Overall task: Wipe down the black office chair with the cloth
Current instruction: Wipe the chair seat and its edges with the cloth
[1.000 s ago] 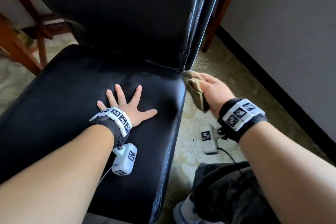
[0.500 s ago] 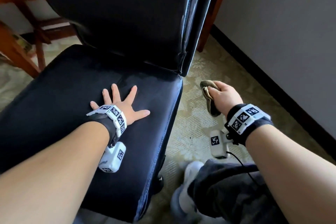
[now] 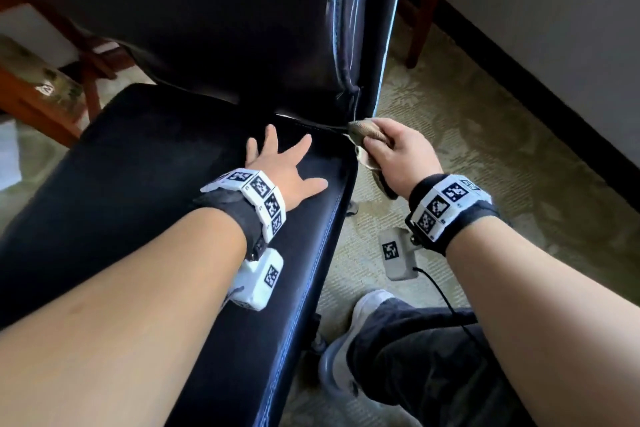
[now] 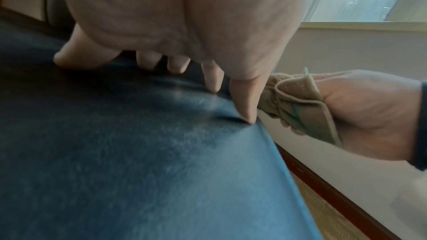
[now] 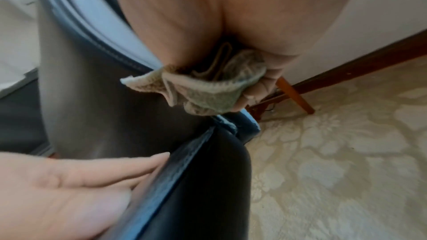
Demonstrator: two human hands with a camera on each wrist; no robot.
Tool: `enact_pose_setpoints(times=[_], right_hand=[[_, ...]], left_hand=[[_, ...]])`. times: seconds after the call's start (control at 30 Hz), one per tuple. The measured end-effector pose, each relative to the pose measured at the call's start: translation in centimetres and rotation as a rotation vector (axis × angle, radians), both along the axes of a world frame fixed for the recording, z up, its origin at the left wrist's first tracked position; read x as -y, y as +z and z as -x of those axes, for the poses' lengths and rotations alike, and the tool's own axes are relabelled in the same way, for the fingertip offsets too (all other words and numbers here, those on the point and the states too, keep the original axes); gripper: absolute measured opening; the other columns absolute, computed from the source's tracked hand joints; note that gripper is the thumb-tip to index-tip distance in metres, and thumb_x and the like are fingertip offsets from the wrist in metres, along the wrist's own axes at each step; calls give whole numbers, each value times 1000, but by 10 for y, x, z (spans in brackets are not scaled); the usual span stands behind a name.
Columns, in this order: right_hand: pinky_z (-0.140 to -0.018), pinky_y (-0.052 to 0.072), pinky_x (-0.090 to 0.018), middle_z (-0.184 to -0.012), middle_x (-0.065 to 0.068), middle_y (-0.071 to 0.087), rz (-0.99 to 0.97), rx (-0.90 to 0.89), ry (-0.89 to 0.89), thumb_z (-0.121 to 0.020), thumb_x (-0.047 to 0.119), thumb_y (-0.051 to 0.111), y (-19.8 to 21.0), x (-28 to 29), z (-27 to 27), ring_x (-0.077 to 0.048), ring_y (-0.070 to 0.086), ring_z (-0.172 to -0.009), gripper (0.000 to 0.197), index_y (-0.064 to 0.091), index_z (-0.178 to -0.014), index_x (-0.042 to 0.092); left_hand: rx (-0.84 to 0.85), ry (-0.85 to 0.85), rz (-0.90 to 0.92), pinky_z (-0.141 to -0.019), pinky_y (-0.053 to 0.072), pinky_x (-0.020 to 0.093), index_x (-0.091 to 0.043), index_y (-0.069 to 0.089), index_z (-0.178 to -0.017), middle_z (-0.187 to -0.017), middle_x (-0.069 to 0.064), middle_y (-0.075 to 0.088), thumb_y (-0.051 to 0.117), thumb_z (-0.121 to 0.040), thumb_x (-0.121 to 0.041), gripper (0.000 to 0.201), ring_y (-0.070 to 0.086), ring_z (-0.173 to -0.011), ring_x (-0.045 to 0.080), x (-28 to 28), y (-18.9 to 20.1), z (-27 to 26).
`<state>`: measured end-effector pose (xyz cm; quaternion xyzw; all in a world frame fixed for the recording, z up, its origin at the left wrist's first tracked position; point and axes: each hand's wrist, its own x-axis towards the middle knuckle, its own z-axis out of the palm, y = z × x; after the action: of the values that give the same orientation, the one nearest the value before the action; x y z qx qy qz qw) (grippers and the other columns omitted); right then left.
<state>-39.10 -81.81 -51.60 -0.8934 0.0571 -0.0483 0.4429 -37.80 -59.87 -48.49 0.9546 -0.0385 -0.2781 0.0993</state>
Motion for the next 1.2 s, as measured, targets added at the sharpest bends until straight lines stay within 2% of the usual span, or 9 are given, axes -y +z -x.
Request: enact_pose_setpoints(times=[0.17,0.3,0.43,0.6,0.77,0.93,1.07,1.13,1.2], right_hand=[[-77,33,-23,-98,-2,56,258,-40,148,-100,26,59,-12,-11,-21,-24,56,-95,25,68,-124,24],[-78,40,-26,-98,-1,66,225,-68,123,-99,30,60,-21,-5,-9,-25,62,-93,23,70,-119,28],[-70,40,-16,-80,14,66,76,-107,70,-98,26,63,-33,2,12,-12,62,-76,18,72,-114,27],[-76,46,-26,-84,9,68,25,-82,31,-96,24,62,-33,-5,-12,-16,63,-82,13,71,-105,26],[-71,39,-23,-80,7,67,-48,-157,-6,-99,23,59,-38,-4,-36,-15,62,-77,9,68,-95,23],[-61,40,-27,-76,0,65,-23,-442,-9,-98,24,61,-72,17,-11,-21,61,-78,14,70,-91,15],[-73,43,-29,-98,-9,70,1,-657,-59,-99,25,61,-95,50,25,-29,64,-92,18,72,-108,14],[-76,48,-33,-96,-11,72,-72,-547,-111,-97,27,63,-93,57,29,-31,66,-92,18,70,-102,11],[-83,51,-31,-93,-1,75,-181,-369,-98,-95,28,65,-76,55,27,-21,69,-91,14,72,-102,18]], left_hand=[[-49,-36,-22,-126,22,61,-58,10,-161,-175,2,-14,68,-88,-70,94,-15,-160,39,1,-10,-9],[-25,-16,-3,-121,23,70,-66,6,-156,-174,-6,-18,68,-84,-73,95,-19,-160,32,-4,-19,-6],[-17,-24,0,-120,20,74,-67,4,-155,-174,-7,-18,66,-86,-74,93,-19,-161,30,-5,-21,-2],[-17,-8,-26,-116,12,81,-65,3,-156,-174,-9,-20,61,-91,-72,87,-20,-161,26,-1,-12,6],[-31,-12,-38,-117,12,80,-66,2,-156,-174,-10,-21,60,-91,-72,87,-19,-161,25,-2,-10,4],[-31,-21,-33,-118,14,78,-66,8,-156,-174,-10,-18,63,-90,-71,87,-18,-161,23,-4,-8,6],[-28,-37,-37,-121,19,72,-66,11,-156,-175,-10,-14,68,-87,-71,90,-15,-162,23,-5,-8,10],[-46,-49,-54,-126,20,62,-64,14,-157,-176,-7,-10,71,-84,-70,92,-11,-162,26,-4,-5,9],[-40,-63,-61,-128,22,44,-58,23,-158,-176,0,-1,72,-87,-66,87,0,-163,29,2,5,5]])
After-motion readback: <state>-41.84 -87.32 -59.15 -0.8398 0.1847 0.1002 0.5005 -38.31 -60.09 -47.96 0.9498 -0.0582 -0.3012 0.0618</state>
